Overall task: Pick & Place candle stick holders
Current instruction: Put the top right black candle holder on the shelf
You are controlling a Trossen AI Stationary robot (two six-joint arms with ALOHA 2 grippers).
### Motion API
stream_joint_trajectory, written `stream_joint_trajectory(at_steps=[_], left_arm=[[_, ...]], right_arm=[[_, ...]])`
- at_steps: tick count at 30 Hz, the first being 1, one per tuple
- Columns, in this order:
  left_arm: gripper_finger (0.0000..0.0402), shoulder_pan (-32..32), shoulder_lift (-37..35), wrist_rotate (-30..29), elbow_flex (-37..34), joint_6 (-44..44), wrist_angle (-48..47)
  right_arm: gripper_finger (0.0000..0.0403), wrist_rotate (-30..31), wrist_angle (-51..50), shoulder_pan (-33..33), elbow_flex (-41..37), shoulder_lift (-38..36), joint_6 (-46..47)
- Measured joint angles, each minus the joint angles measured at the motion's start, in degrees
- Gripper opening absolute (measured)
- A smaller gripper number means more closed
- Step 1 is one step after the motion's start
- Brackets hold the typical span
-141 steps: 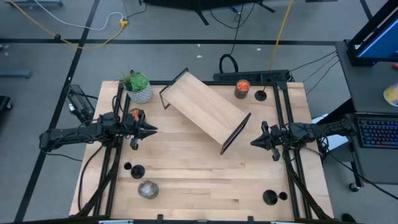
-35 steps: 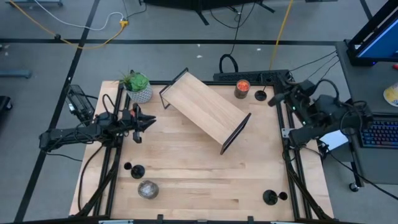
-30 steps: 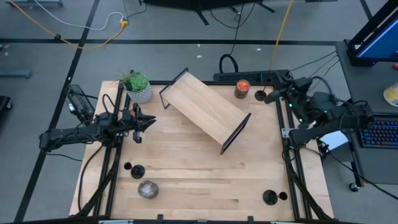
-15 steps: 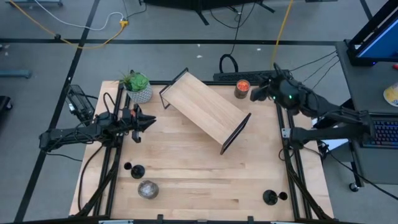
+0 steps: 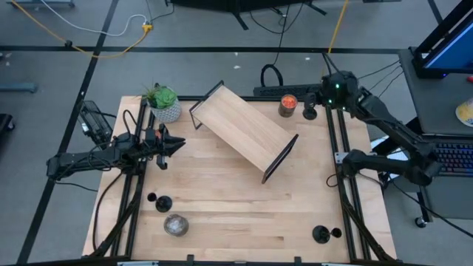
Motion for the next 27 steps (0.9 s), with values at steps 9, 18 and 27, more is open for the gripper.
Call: stream_joint_trajectory(at_steps=[9,18,27], left_arm=[[0.0072,0.0,0.0,0.0,0.0,0.3,0.0],[0.0072,0.0,0.0,0.0,0.0,0.3,0.0],[0.0072,0.0,0.0,-0.2,0.0,1.9,0.0]], right_arm=[[0.0000,-9.4,-1.2,-12.8,0.0,4.7,-3.5],[0.0000,-9.9,-0.7,-14.3,0.0,3.7,-6.2],[0.0000,-10.9,-0.1,-15.3,0.0,3.8,-11.3]])
